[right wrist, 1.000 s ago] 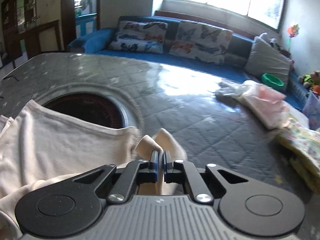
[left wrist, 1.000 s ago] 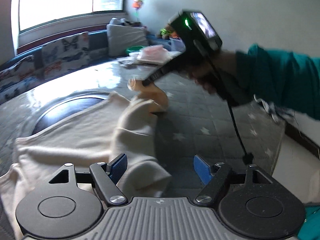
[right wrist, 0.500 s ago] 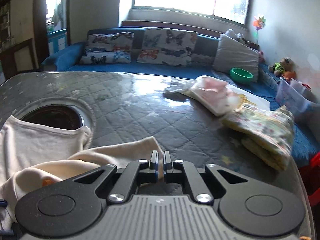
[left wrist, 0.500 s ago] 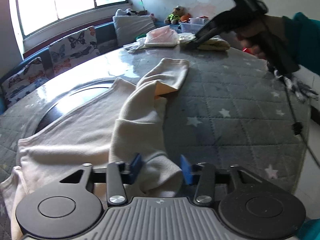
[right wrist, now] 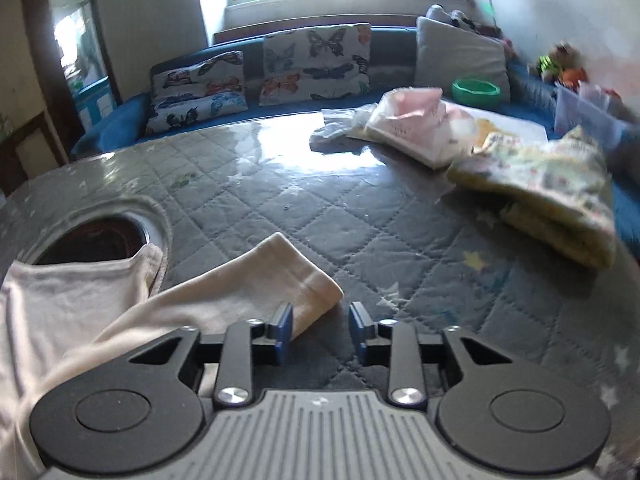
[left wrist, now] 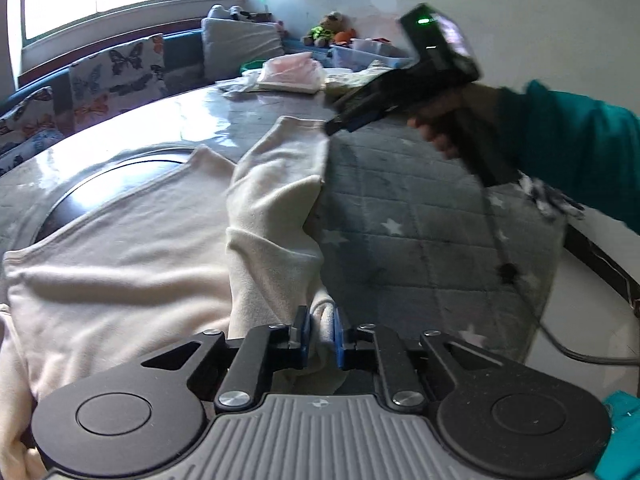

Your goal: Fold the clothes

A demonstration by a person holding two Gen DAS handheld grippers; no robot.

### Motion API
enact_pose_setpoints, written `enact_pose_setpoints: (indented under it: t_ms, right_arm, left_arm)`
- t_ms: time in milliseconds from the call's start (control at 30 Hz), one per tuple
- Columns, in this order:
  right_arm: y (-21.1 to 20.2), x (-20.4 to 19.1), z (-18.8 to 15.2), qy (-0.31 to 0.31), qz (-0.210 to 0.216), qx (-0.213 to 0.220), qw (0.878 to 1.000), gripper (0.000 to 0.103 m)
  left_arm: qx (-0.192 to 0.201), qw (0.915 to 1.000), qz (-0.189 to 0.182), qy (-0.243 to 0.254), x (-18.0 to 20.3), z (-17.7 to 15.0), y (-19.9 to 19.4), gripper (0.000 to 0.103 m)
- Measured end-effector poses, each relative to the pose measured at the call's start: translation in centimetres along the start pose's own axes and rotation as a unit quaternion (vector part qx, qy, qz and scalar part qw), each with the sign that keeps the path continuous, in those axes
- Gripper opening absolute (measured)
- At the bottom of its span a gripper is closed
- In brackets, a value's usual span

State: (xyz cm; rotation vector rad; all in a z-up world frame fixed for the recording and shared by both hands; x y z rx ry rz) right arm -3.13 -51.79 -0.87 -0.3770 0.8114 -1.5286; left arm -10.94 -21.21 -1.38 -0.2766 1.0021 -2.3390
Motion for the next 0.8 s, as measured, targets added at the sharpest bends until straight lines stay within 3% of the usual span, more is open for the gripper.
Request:
enact_pose_setpoints:
  t_ms: [167, 233, 267, 300, 667, 800]
  right_arm:
    - [1.5, 0.2, -0.3, 0.003, -0.004, 0.010, 1.000, 0.035]
    - [1.7, 0.0, -0.2, -0.005, -0.003, 0.011, 1.000, 0.026]
    - [1.8, -0.1, -0.2, -0.009, -0.002, 0.011, 1.000, 0.012]
    - [1.8, -0.3, -0.1, -0.012, -0.002, 0.011, 1.000, 0.007]
    - [-5.0, 0.3, -1.3, -0.103, -0.098, 0.030, 0.989, 0.004]
    - [-6.3, 2.3, -3.8, -0.084, -0.119, 0.008, 0.989, 0.004]
  left_arm:
    - [-0.006, 0.9998, -0.020, 0.001, 0.7, -0.6, -0.3, 0.013]
    - [-0.009, 0.9996, -0.028, 0.000, 1.0, -0.8, -0.3, 0.013]
    - [-0.010, 0.9995, -0.031, 0.000, 1.1, -0.9, -0.2, 0.013]
    - [-0.011, 0.9994, -0.031, 0.001, 1.2, -0.9, -0.2, 0.013]
    - [-0.008, 0.9977, -0.063, 0.022, 2.2, -1.9, -0.9, 0.013]
    - [-0.007, 0.9967, -0.076, 0.030, 2.6, -2.2, -1.2, 0.013]
Point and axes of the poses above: each gripper's, at about its wrist camera, not at the fingertips, and y roughly the way its jaws point, x to its right, z to its top, the point moved 7 cm from there along y, roughly the way its jaws point, and after that the axes turned 10 degrees about z, right-handed, at the moved point
